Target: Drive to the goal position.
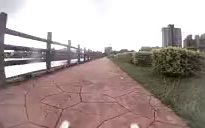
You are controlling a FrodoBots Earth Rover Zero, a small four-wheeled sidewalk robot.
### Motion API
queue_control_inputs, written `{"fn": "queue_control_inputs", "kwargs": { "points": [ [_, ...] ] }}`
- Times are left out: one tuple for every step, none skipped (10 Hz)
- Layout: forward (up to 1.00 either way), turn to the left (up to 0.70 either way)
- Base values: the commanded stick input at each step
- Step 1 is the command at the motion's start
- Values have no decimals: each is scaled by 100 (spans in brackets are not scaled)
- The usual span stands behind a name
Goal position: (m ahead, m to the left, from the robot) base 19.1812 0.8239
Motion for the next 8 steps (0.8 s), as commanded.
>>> {"fn": "queue_control_inputs", "kwargs": {
  "points": [
    [70,0],
    [70,0],
    [70,0],
    [70,0],
    [70,0],
    [70,0],
    [70,0],
    [70,0]
  ]
}}
